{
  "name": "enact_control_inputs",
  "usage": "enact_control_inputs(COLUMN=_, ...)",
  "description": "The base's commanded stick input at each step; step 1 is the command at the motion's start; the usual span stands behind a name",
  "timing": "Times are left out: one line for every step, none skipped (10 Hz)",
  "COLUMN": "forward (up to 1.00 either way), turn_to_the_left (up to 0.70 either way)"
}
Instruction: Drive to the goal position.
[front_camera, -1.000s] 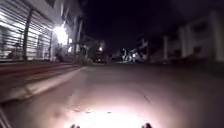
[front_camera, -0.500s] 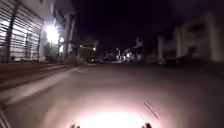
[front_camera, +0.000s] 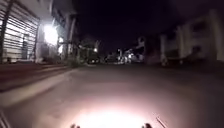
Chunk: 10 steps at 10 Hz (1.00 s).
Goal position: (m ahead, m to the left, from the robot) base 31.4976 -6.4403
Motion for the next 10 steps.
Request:
enact_control_inputs(forward=0.85, turn_to_the_left=0.0)
enact_control_inputs(forward=0.85, turn_to_the_left=0.0)
enact_control_inputs(forward=0.85, turn_to_the_left=0.0)
enact_control_inputs(forward=0.85, turn_to_the_left=0.0)
enact_control_inputs(forward=0.85, turn_to_the_left=0.0)
enact_control_inputs(forward=0.85, turn_to_the_left=0.0)
enact_control_inputs(forward=0.85, turn_to_the_left=0.0)
enact_control_inputs(forward=0.85, turn_to_the_left=0.0)
enact_control_inputs(forward=0.85, turn_to_the_left=0.0)
enact_control_inputs(forward=0.85, turn_to_the_left=0.0)
